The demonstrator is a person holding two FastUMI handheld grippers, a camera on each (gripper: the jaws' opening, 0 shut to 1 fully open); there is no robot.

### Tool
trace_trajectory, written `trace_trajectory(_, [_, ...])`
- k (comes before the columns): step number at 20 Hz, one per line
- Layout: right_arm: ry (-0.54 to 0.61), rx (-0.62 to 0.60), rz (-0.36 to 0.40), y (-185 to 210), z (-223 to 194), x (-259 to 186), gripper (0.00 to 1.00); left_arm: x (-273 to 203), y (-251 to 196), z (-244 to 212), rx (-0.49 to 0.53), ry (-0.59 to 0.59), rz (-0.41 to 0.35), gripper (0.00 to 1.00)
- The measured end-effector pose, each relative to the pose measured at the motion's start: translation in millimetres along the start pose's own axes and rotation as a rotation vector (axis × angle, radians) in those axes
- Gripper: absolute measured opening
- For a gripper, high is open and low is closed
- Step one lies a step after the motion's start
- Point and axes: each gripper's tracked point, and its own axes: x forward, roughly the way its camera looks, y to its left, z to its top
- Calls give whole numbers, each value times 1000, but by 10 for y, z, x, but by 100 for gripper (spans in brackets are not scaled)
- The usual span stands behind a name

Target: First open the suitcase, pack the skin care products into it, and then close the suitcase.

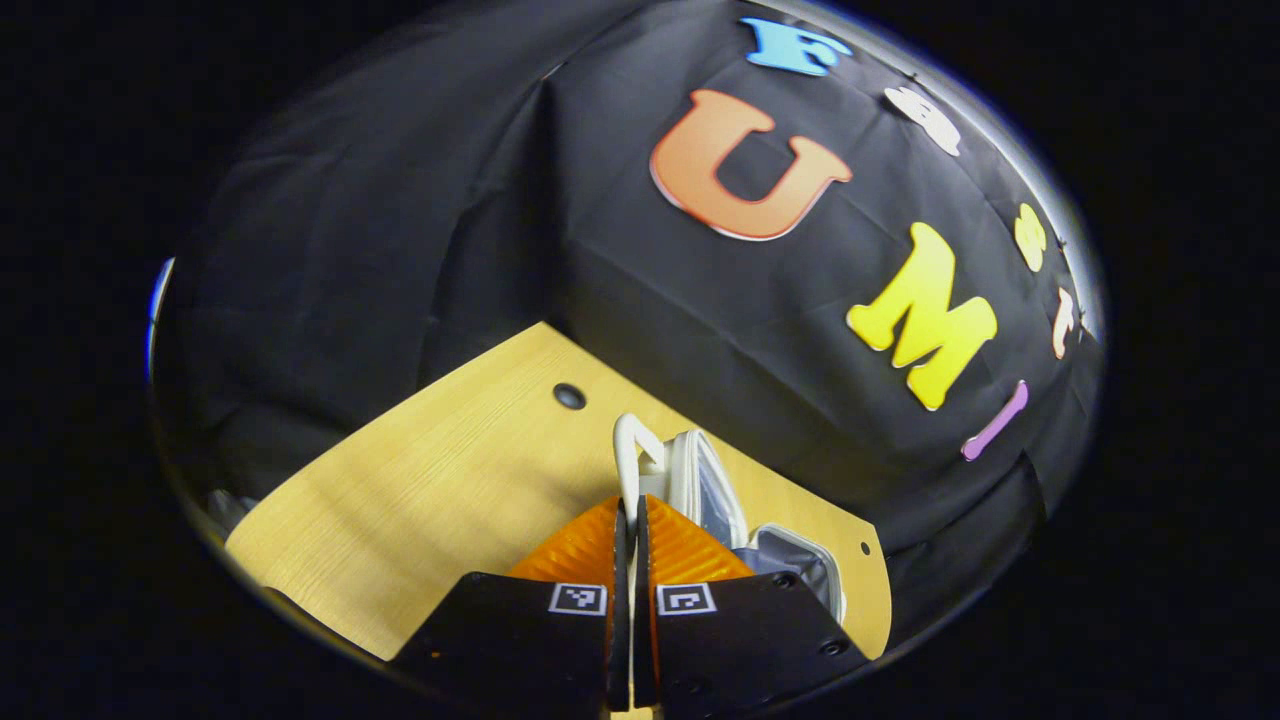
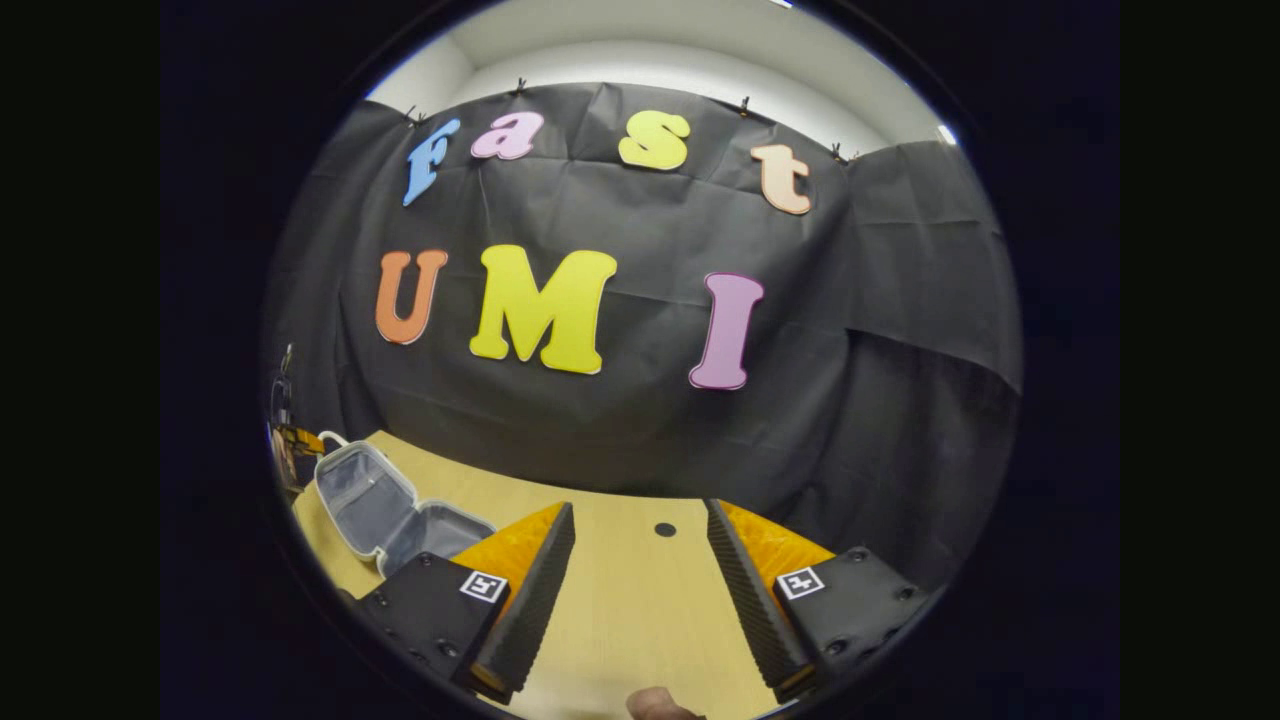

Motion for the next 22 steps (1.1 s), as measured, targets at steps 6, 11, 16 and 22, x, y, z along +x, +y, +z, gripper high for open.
trace_trajectory(6, [-27,14,52,-176,14,-63,78,-202,-1141,126,195,-50,-117,5])
trace_trajectory(11, [-41,27,68,-436,-33,-122,79,-256,-2050,-167,444,-11,-189,4])
trace_trajectory(16, [-31,63,73,-719,-113,-141,79,-335,-2717,-668,570,31,-250,5])
trace_trajectory(22, [-1,93,56,-1041,-258,-106,79,-204,-3157,-1435,662,138,-270,5])
